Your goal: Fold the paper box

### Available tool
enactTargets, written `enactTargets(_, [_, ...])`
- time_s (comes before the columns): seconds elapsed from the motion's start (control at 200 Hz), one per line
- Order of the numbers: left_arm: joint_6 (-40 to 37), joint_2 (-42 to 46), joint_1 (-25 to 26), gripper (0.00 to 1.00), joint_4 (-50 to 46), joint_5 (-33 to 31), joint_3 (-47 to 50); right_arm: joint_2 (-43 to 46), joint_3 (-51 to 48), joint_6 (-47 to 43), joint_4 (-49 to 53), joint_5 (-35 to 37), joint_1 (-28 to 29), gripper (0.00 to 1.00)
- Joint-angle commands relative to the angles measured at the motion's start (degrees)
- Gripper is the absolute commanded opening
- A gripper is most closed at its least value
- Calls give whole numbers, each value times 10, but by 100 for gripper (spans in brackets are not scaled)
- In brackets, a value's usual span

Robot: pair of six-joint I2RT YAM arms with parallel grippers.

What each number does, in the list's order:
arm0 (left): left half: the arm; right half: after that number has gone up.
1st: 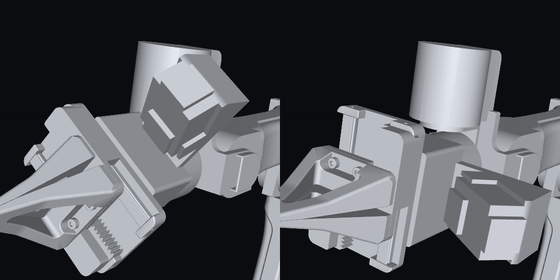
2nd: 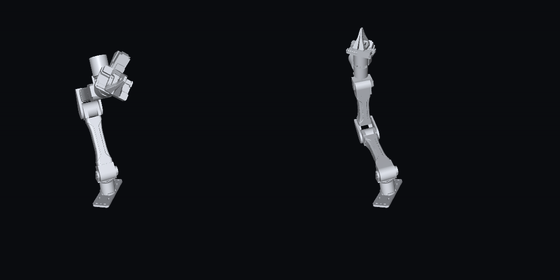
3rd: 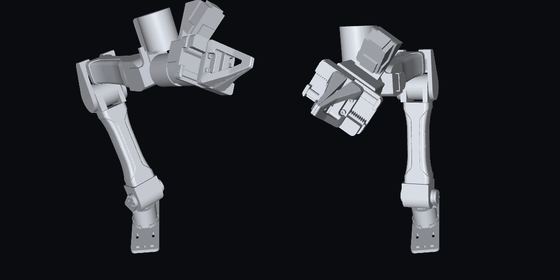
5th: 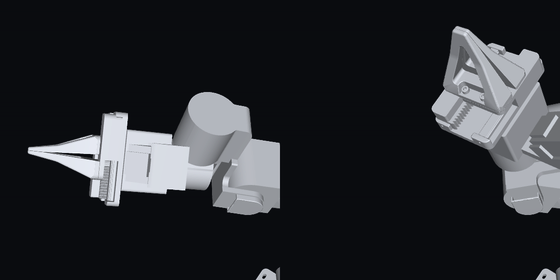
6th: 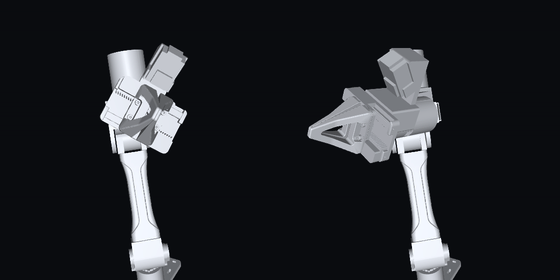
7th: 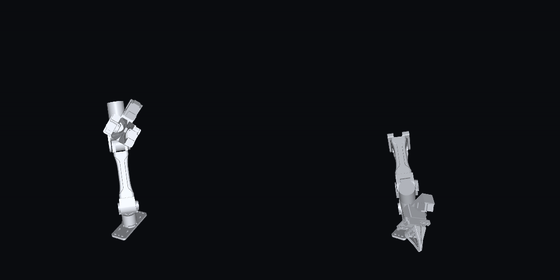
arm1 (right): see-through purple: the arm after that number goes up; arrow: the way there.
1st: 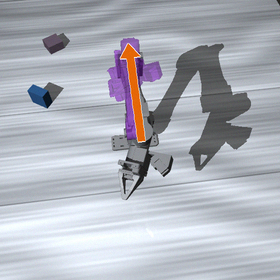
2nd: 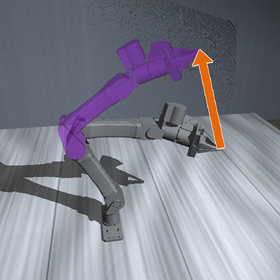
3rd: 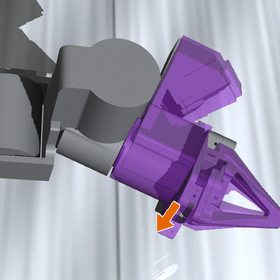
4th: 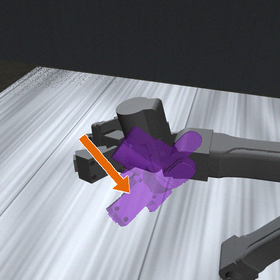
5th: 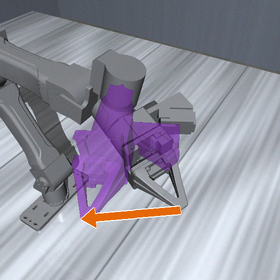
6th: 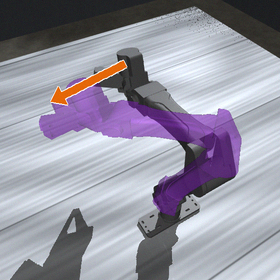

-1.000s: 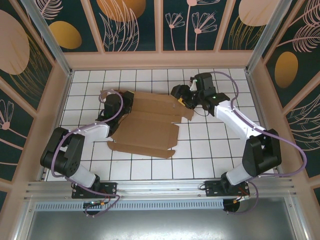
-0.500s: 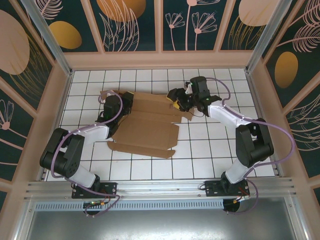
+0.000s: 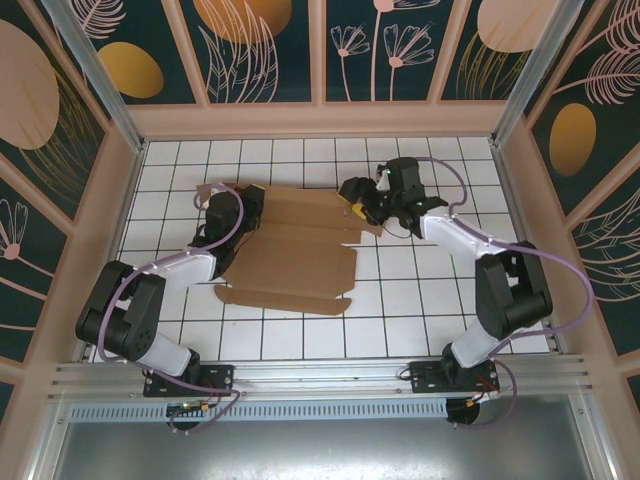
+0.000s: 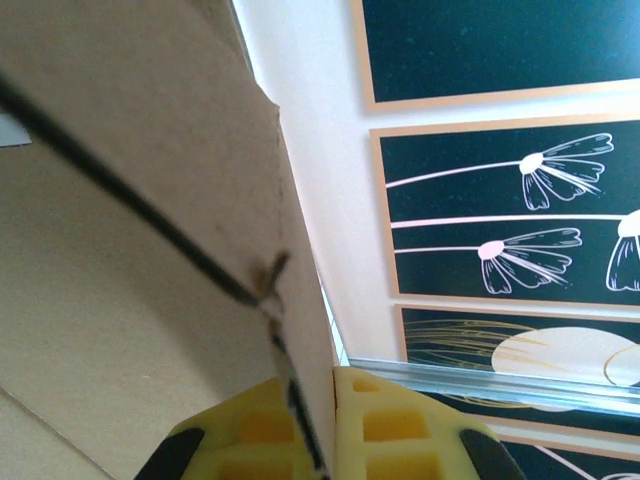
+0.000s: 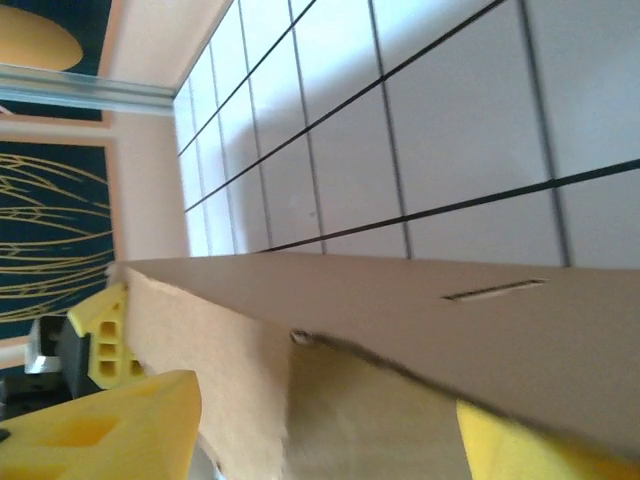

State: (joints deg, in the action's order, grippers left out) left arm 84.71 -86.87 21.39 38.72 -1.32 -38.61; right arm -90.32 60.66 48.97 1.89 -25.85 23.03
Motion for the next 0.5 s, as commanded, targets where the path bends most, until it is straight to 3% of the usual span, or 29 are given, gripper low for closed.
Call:
enactTargets(0.0, [-15,16,0,0,-40,-42,9,80,-40,-102,56,111,-3,68])
enactTargets(0.11, [-9,25,1,0,-55,-65,9,143,-101,-139,48,163,4,50])
enactTargets(0.21, [6,28,1,0,-78,-93,2,143,-124,-155,56,200,31,33])
enactTargets(0.315, [32,22,3,0,-144,-119,-26,104,-134,-152,40,236,70,35])
enactTargets(0.49, [54,20,8,0,-138,-131,-12,6,-109,-144,-5,234,97,43])
